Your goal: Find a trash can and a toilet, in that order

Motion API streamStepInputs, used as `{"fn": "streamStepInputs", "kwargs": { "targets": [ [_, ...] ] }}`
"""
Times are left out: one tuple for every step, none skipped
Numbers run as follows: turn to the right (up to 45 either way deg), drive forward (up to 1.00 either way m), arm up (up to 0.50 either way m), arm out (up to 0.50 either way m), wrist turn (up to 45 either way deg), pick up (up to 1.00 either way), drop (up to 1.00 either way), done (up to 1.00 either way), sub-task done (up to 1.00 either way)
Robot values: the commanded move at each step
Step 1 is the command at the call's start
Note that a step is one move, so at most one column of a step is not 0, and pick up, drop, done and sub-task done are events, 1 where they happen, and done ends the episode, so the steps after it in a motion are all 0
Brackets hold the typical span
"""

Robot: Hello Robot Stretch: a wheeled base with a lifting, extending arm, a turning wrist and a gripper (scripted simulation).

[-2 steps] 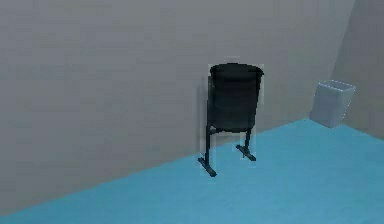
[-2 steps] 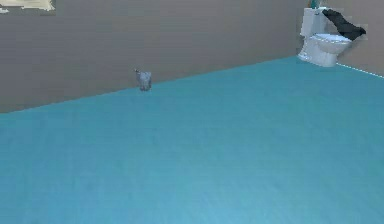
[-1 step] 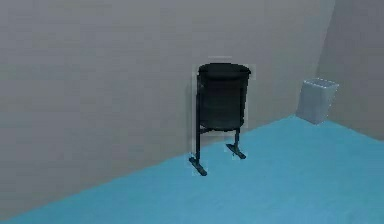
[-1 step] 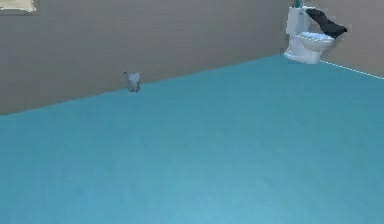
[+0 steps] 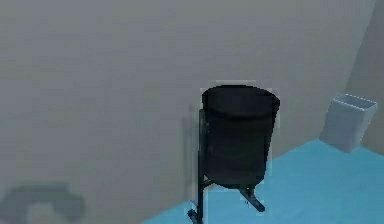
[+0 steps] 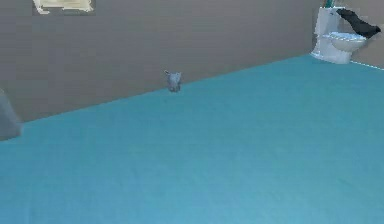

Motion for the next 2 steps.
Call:
{"fn": "streamStepInputs", "kwargs": {
  "targets": [
    [12.0, 0.0, 0.0, 0.0, 0.0, 0.0, 0.0, 0.0, 0.0],
    [0.0, 0.0, 0.0, 0.0, 0.0, 0.0, 0.0, 0.0, 1.0]
  ]
}}
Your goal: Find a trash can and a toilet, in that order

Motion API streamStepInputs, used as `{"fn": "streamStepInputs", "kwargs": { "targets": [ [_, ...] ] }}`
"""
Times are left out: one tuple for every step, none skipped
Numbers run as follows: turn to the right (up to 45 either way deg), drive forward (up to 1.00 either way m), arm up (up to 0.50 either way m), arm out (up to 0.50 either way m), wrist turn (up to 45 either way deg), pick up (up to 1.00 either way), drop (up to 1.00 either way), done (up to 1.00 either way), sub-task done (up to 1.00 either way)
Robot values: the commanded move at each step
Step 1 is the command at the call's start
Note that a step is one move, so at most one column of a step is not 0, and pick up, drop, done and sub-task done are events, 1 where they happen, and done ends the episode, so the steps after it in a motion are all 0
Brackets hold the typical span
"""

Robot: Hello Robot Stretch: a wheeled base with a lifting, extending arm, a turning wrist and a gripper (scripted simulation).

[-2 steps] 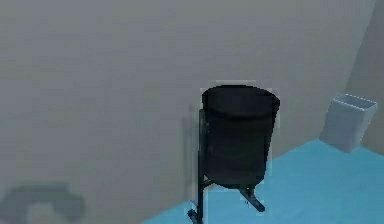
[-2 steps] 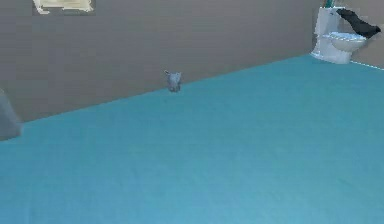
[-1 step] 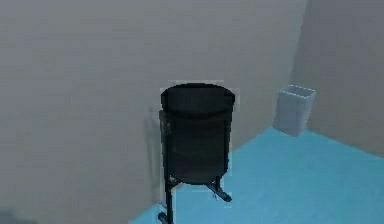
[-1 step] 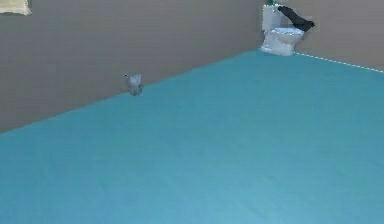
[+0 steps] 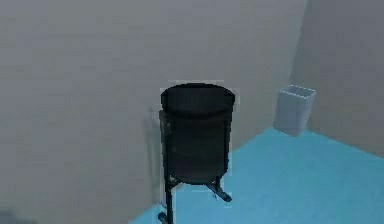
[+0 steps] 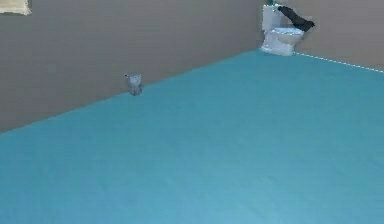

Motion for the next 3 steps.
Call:
{"fn": "streamStepInputs", "kwargs": {
  "targets": [
    [45.0, 0.0, 0.0, 0.0, 0.0, 0.0, 0.0, 0.0, 0.0],
    [45.0, 0.0, 0.0, 0.0, 0.0, 0.0, 0.0, 0.0, 0.0],
    [30.0, 0.0, 0.0, 0.0, 0.0, 0.0, 0.0, 0.0, 0.0]
  ]
}}
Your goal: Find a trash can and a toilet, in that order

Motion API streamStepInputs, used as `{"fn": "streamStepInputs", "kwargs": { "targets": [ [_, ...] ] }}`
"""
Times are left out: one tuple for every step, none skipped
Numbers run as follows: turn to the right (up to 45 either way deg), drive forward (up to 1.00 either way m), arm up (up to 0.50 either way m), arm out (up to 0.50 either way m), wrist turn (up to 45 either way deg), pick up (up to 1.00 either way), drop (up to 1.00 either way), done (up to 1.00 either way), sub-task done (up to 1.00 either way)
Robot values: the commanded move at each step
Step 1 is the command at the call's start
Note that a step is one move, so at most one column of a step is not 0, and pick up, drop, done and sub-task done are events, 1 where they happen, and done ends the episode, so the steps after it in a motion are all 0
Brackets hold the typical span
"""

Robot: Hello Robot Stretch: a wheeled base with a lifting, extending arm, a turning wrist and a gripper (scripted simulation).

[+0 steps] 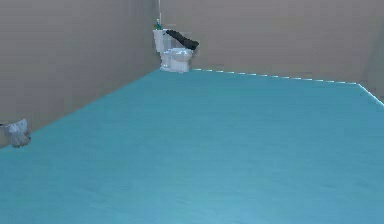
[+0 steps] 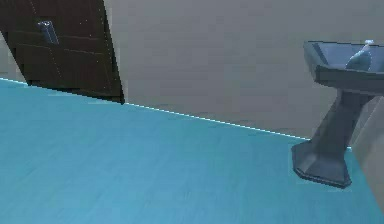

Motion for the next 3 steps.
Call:
{"fn": "streamStepInputs", "kwargs": {
  "targets": [
    [0.0, 1.0, 0.0, 0.0, 0.0, 0.0, 0.0, 0.0, 0.0],
    [0.0, 1.0, 0.0, 0.0, 0.0, 0.0, 0.0, 0.0, 0.0],
    [0.0, 1.0, 0.0, 0.0, 0.0, 0.0, 0.0, 0.0, 0.0]
  ]
}}
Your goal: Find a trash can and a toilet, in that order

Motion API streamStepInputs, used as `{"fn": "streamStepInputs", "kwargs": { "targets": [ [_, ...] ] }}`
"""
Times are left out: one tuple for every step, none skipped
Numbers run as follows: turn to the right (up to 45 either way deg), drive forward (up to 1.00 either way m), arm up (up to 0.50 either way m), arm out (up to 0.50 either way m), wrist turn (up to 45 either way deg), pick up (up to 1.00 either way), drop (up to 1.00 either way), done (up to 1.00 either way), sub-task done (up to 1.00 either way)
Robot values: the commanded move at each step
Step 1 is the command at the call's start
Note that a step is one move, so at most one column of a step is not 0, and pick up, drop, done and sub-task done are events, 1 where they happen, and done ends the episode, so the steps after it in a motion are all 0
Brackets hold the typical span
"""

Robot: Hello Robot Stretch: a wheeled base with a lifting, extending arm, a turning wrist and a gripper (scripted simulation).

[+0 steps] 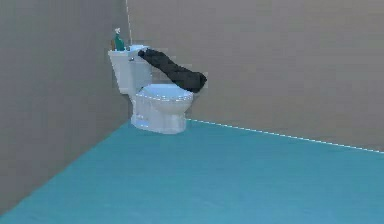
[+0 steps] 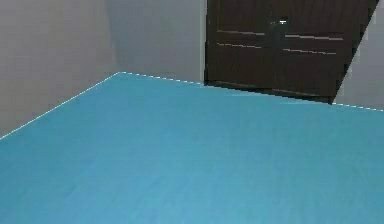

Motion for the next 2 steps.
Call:
{"fn": "streamStepInputs", "kwargs": {
  "targets": [
    [0.0, 1.0, 0.0, 0.0, 0.0, 0.0, 0.0, 0.0, 0.0],
    [3.0, 0.0, 0.0, 0.0, 0.0, 0.0, 0.0, 0.0, 0.0]
  ]
}}
